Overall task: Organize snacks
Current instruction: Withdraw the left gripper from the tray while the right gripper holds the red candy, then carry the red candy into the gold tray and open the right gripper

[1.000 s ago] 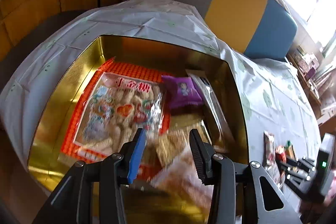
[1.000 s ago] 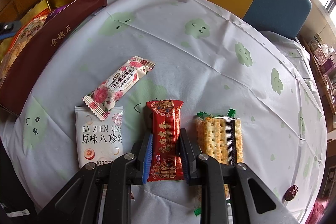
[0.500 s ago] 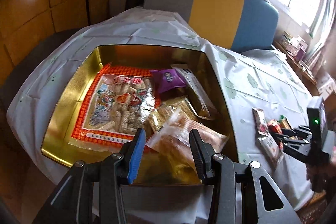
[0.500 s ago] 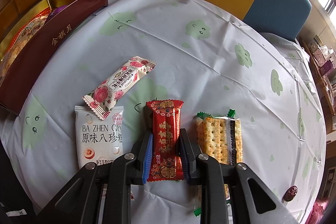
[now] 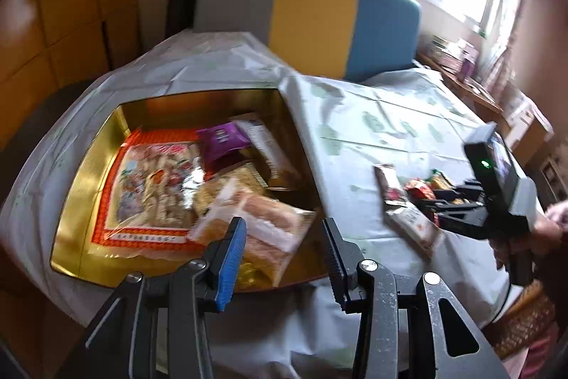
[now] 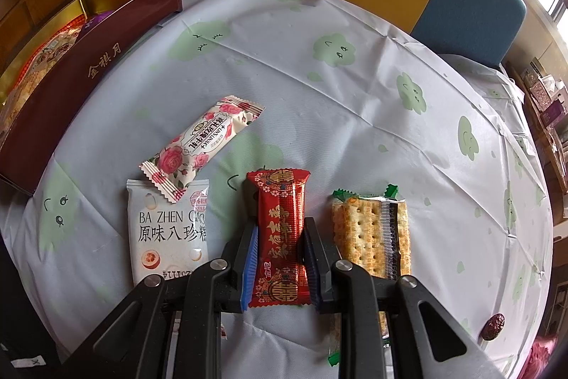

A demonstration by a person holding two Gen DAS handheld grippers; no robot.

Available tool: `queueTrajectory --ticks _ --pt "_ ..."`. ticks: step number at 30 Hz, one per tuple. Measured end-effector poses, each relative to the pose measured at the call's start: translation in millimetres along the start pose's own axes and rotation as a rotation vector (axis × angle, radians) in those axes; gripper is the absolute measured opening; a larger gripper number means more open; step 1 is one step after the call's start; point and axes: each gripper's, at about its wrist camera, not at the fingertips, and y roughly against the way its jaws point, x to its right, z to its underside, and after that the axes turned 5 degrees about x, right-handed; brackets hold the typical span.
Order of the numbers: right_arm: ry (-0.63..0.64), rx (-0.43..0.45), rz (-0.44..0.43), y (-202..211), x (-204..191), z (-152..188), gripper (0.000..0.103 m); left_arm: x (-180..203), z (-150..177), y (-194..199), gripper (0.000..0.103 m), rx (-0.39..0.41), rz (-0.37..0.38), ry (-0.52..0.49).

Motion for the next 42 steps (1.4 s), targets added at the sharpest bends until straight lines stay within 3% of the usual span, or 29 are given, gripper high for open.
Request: queueTrajectory --ticks 10,20,28,34,42 --pt "0.010 -0.005 0.000 0 -1 0 0.024 42 12 2 0.044 -0.005 0.110 -0.134" --pt "0.007 -0.006 -0.003 0 -1 0 0.024 77 41 -16 0.044 -0.092 0.221 -0.269" --pt "0.002 -0.001 -0.006 -1 1 1 0.024 97 70 -30 0.038 -0.131 0.256 -0.408" --pt "-0.011 -0.007 -0.007 -1 3 1 0.024 94 80 -45 0.037 -0.188 0.277 -0.391" --pt "-0.031 -0.024 0.001 -1 2 -1 0.024 80 79 -48 0.036 -0.171 0.326 -0.304"
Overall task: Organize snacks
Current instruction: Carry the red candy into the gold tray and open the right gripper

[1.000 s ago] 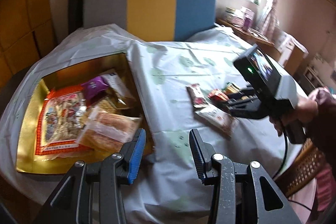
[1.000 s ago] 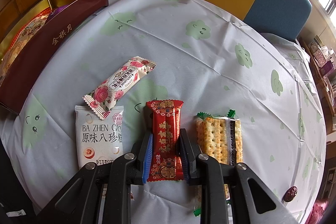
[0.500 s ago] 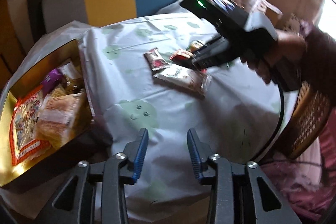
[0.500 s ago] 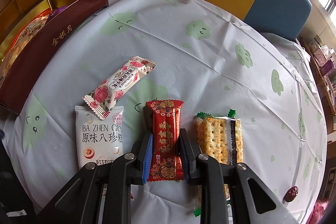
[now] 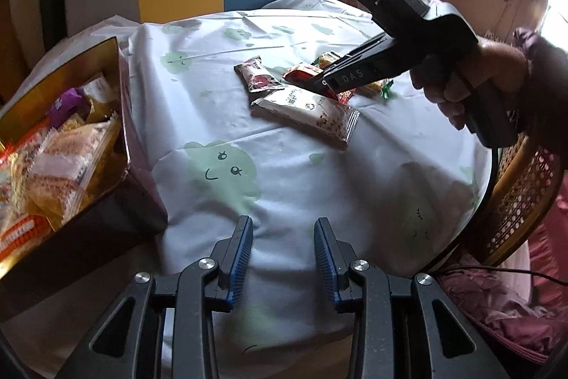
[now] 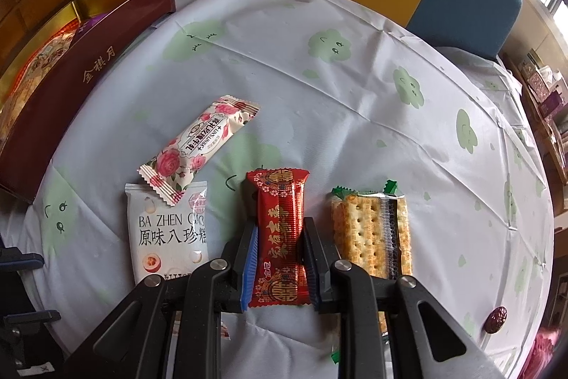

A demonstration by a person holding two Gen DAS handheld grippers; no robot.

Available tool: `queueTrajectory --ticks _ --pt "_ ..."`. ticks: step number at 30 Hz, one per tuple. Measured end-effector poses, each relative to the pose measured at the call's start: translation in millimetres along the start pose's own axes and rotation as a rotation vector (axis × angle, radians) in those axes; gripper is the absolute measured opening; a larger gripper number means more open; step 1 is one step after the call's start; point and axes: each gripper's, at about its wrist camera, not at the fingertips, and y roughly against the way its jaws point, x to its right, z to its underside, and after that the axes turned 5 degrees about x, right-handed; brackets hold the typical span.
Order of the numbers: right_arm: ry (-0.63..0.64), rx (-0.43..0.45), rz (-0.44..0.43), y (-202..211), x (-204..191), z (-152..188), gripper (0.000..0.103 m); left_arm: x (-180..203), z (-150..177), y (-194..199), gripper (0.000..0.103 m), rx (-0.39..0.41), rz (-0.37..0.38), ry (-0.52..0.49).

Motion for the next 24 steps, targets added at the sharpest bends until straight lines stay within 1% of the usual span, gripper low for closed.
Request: queueTrajectory --ticks 6,11,15,18,22,24 --pt "-0.029 -0.008 0.024 -1 -1 -2 0.023 -17 3 3 0.036 0.018 0.089 0.097" --pt "-0.018 -0.025 0.048 -3 -5 -5 0.023 -21 5 5 0.036 0.033 0.118 0.118" --pt "-0.016 -0.035 0.058 -3 -7 -6 0.022 -22 7 6 0.035 0.039 0.126 0.117" --pt "-0.038 -0.056 0.066 -1 -3 -12 0.022 -25 6 4 0.034 0.040 0.129 0.125" --pt "-0.037 -0.001 0.054 21 -3 -30 0.022 -23 5 4 0.034 0.045 0.123 0.115" --pt "-0.035 0.028 0.013 31 -9 -42 0.022 -23 5 4 0.032 0.048 0.123 0.116"
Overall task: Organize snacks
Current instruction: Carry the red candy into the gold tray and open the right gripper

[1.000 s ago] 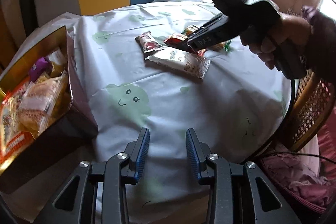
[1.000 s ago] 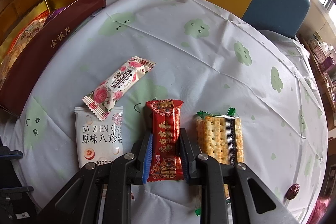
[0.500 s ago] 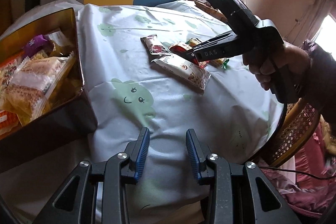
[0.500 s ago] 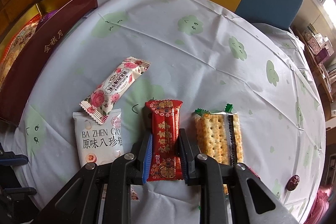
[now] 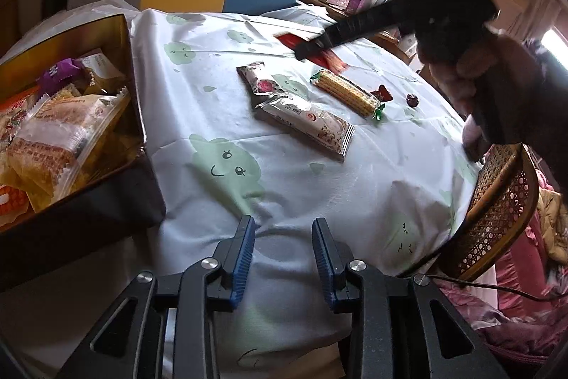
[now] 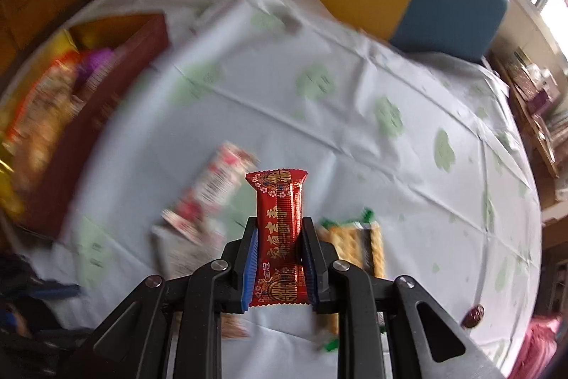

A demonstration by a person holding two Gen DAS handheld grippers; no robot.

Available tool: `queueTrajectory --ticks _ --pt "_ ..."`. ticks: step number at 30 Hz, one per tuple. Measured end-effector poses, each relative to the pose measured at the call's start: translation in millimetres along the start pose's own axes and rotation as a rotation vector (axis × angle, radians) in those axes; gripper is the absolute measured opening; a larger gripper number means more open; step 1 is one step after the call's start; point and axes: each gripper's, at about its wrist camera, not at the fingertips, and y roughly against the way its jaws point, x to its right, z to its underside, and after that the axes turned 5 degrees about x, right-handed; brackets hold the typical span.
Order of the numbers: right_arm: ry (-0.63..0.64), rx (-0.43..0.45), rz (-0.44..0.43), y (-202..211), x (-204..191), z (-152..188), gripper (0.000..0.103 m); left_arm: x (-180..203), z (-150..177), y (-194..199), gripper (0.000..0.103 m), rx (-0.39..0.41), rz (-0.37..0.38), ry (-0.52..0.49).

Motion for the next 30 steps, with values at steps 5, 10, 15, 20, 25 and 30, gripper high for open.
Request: queueTrajectory --ticks 5,10,15,20,25,30 --pt "0.040 0.032 -0.165 9 -36 -24 0.022 -2 0 1 0.031 0.004 0.006 0.007" --pt "0.075 0.060 -0.331 19 -75 -53 0.022 -3 0 1 0.031 0.009 0.018 0.014" --pt "0.151 0.065 -0.453 20 -116 -82 0.022 -4 1 0 0.029 0.012 0.026 0.018" --pt "0.211 0.030 -0.461 3 -149 -93 0.022 -6 1 0 0.024 0.014 0.024 0.021" --pt "0.211 0.006 -0.461 -19 -167 -101 0.022 -10 1 0 0.022 0.017 0.027 0.040" --pt "0.204 0.010 -0.410 -37 -173 -109 0.026 -11 1 0 0.021 0.018 0.027 0.043"
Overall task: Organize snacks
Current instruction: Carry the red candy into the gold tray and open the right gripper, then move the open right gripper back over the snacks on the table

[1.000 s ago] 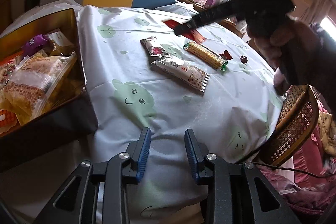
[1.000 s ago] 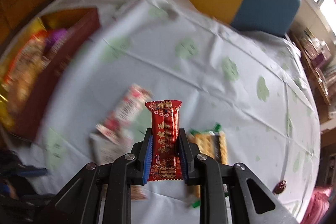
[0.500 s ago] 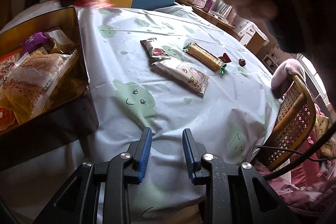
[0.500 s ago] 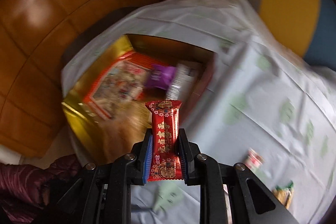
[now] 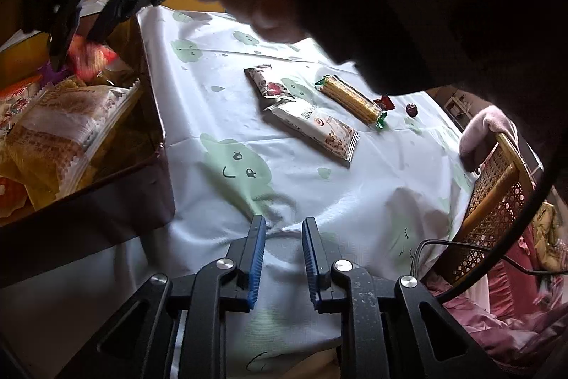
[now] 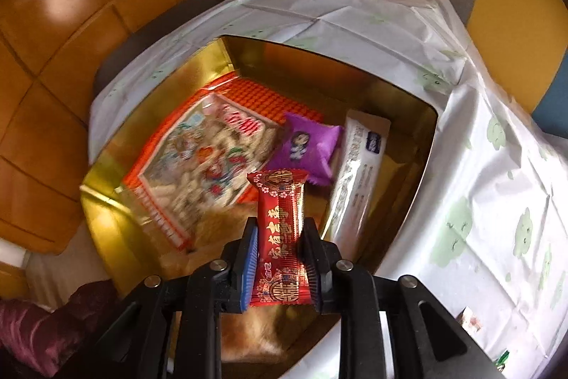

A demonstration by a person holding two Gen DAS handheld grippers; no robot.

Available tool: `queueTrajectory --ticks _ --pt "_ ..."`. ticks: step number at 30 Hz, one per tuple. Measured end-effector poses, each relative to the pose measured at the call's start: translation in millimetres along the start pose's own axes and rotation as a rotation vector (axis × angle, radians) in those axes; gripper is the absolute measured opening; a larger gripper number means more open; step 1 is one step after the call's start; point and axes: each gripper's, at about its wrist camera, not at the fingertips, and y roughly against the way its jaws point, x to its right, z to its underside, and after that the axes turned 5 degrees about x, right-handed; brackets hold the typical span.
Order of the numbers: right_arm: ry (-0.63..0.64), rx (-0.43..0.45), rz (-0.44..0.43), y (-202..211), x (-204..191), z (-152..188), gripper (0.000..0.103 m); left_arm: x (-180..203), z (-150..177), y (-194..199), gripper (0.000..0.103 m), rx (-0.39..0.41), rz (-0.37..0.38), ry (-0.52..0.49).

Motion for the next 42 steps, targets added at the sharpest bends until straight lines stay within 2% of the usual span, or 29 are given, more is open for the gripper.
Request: queueTrajectory --ticks 1,3,12,23,30,42 --pt "-0.002 -0.001 0.006 -1 2 0 0.031 0 0 0 0.021 0.000 0.000 0.000" --pt "-0.010 -0.003 0.010 -3 4 0 0.033 0 0 0 0.021 0.000 -0.004 -0.004" --pt "0.004 0.035 0.044 15 7 14 0.033 3 -1 0 0.021 -0.002 -0.018 -0.009" --pt "-0.023 0.100 0.030 53 12 37 0.033 7 -1 -3 0.021 -0.004 -0.040 -0.018" --pt "-0.059 0.111 0.084 82 38 76 0.033 11 -1 -3 0.021 -0.008 -0.065 -0.032" --pt "-0.181 0.074 0.239 114 106 146 0.033 17 -3 -9 0.021 -0.026 -0.109 -0.052"
